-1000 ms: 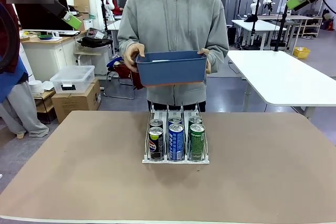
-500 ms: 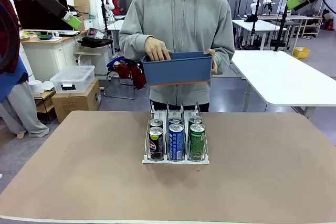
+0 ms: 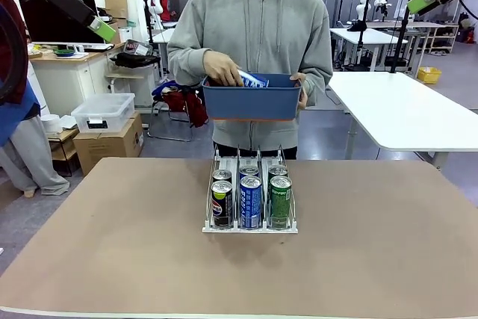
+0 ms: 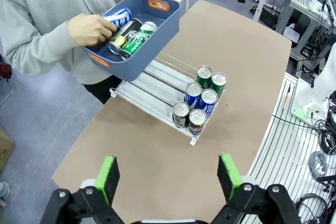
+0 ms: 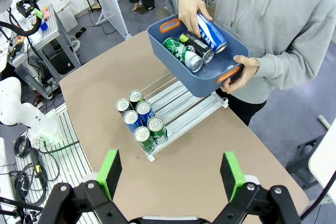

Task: Fill the beverage cans into the dispenser.
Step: Pick up the Ionic drink handed by the human.

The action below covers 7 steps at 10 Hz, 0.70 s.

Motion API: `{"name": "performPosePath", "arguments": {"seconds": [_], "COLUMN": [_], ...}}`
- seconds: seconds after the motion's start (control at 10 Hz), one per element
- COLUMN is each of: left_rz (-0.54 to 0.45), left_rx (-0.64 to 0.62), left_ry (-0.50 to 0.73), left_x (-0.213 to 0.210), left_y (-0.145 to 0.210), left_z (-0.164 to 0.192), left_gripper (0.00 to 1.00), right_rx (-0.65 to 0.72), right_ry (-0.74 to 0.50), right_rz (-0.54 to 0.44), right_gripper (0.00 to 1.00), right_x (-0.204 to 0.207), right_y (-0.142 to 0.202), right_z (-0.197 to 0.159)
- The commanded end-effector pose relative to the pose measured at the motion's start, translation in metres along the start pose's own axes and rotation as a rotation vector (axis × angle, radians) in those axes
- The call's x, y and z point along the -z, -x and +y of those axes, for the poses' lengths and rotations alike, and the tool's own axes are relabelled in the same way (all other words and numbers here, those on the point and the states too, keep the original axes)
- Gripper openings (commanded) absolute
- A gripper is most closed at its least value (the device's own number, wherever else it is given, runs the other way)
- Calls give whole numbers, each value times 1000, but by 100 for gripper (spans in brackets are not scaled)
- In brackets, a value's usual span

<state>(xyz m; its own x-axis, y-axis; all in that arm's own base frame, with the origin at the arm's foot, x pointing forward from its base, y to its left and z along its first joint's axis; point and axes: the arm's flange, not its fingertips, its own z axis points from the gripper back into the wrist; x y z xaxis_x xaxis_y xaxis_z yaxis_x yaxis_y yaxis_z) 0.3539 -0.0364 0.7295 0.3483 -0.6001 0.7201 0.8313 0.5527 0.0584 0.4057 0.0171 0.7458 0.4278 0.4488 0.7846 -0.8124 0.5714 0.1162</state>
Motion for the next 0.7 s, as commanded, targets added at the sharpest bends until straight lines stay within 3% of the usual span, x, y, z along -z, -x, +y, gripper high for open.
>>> {"name": "performPosePath", "arguments": {"seconds": [0.0, 0.6], "left_rz": [4, 4], "left_rx": [-6, -6], "left_ry": [-13, -13], "left_x": [-1, -1], "left_y": [-1, -1], "left_z": [0, 0], "left_gripper": [100, 100], "right_rx": [1, 1], "right_ry": [0, 0], "right_rz": [-1, -1], "right_gripper": [100, 100], "right_x": [0, 0], "right_y": [0, 0], "right_z": [0, 0]}}
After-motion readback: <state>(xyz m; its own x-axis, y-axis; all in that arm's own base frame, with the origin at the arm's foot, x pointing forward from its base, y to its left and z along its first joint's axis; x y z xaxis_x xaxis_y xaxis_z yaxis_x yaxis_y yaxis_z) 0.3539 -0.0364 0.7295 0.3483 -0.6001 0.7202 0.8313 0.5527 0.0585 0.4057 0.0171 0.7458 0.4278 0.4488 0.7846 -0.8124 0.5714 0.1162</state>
